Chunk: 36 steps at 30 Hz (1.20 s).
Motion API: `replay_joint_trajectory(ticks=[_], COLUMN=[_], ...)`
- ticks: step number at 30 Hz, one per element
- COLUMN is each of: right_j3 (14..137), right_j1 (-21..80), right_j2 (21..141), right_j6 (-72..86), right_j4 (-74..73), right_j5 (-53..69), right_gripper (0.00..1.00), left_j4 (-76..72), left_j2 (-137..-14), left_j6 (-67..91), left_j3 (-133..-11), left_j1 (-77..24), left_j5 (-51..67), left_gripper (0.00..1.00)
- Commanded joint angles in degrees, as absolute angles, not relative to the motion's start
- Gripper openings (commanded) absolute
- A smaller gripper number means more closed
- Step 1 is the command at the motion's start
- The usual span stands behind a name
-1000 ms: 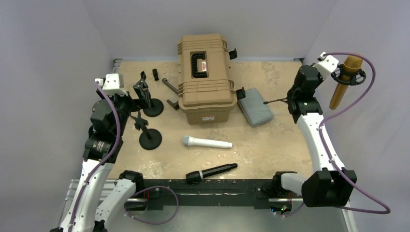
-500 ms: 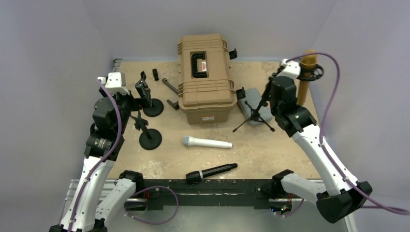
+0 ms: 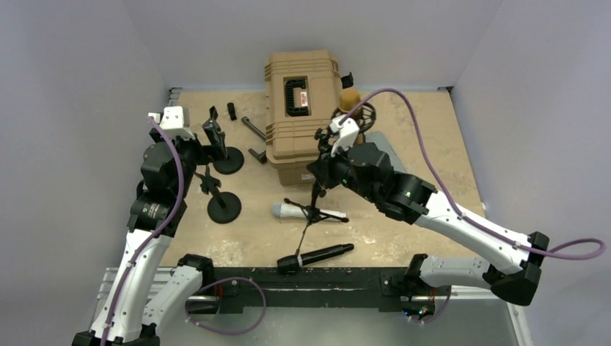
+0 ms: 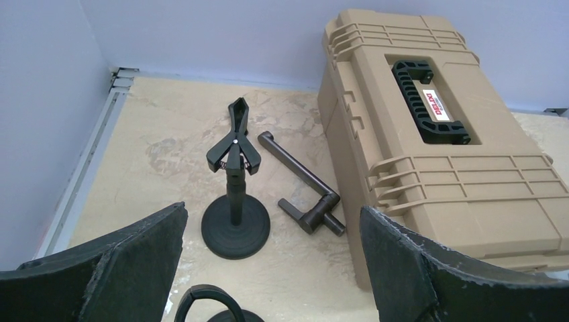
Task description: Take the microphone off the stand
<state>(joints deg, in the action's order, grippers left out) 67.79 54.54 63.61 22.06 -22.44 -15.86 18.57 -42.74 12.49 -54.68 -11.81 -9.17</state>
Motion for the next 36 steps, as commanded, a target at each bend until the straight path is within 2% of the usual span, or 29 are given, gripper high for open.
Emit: replay_joint_trajectory(ticks=[1,5,9,19,25,36], right_j3=[71.16,67.52,65.42,65.56,68.39,71.24], right_j1=[60.44,64.06,67.7,71.62,73.64,80.53], right_j2=[67.17,70.96,75.08,84.62,89.09,95.45], right_j6=[17.15,14.01,10.0,6.34,11.96,12.27], right_j4=[-5.22,6.56,14.36,25.52,23.35,21.59], right_j5=[-10.57,-5.23,-7.15,-6.42,-24.4,-48.96], right_gripper=[0.0,0.0,0.0,0.0,0.0,0.0], left_j4=[17.64,23.62,32.71,46.71,49.6,49.93], left_j2=[-42.75,-42.23,-40.14,-29.56,-27.04,-26.63], left_j6=[12.84,20.96,27.81,25.43,24.87,24.83], left_j3=[-56.65,-59.63,-64.06,-69.81,-69.86,-68.91], left_j1=[-12.23,-12.26,-12.22,-12.22,-12.22,-12.23], left_j5=[-10.91,-12.84,-13.78,-20.15,-20.31,-19.77], left_gripper=[0.97,0.98,0.98,0.99,0.98,0.97])
